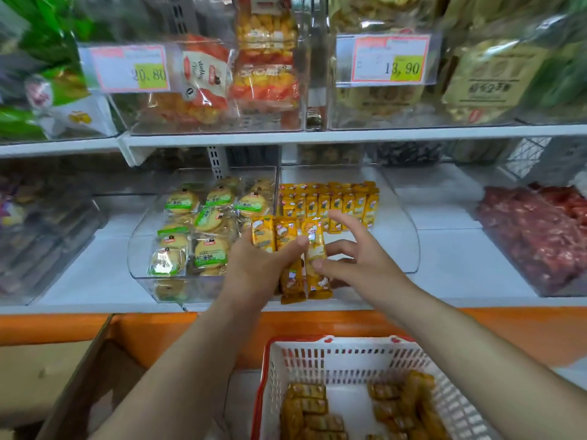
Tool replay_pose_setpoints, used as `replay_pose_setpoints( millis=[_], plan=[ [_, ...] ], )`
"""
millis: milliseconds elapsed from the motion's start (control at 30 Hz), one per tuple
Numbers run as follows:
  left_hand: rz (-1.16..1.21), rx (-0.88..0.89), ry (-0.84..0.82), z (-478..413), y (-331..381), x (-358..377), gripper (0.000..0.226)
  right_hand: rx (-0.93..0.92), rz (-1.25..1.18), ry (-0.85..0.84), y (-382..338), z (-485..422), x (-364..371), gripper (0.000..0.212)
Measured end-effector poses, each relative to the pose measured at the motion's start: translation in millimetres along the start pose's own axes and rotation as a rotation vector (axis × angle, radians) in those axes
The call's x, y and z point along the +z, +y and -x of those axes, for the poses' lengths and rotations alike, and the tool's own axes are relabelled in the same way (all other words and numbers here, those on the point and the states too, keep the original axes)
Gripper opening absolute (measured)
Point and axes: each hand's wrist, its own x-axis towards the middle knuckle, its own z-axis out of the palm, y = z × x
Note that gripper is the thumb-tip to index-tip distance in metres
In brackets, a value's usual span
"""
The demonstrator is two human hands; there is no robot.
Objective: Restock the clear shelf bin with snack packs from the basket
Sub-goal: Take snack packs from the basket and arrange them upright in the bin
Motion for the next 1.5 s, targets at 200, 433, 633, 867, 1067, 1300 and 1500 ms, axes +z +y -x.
replay_pose_setpoints(
  millis=[200, 433, 633, 867, 1067, 1300, 1500],
  plan=[
    [0.0, -0.115, -0.027, -2, -2, -25, 0.04, 0.012, 0.131, 0.067, 10, -16, -20, 0.061],
    [0.049, -0.164, -0.031, -19, -10, -39, 0.018, -0.044, 0.311, 0.211, 25, -97, -19, 0.043],
    [-0.012, -0.071, -0.097, -21, -16, -43, 0.023, -0.108, 0.631, 0.201, 45, -173, -5, 0.045],
    [-0.046, -0.036, -0.096, -24, -22, -56, 0.023, -0.122, 0.814, 0.243, 71, -214, 11, 0.043],
    [-0.054, -0.049, -0.085, -22, -21, -62, 0.026, -0.08, 0.726, 0.339, 79, -218, 12, 0.044],
    [-0.026, -0.063, -0.079, -20, -15, -57, 0.025, -0.084, 0.533, 0.285, 35, -157, -5, 0.035],
    [0.098, -0.109, -0.151, -14, -14, -40, 0.022, -0.044, 0.145, -0.099, 5, -22, 1, 0.025]
  ],
)
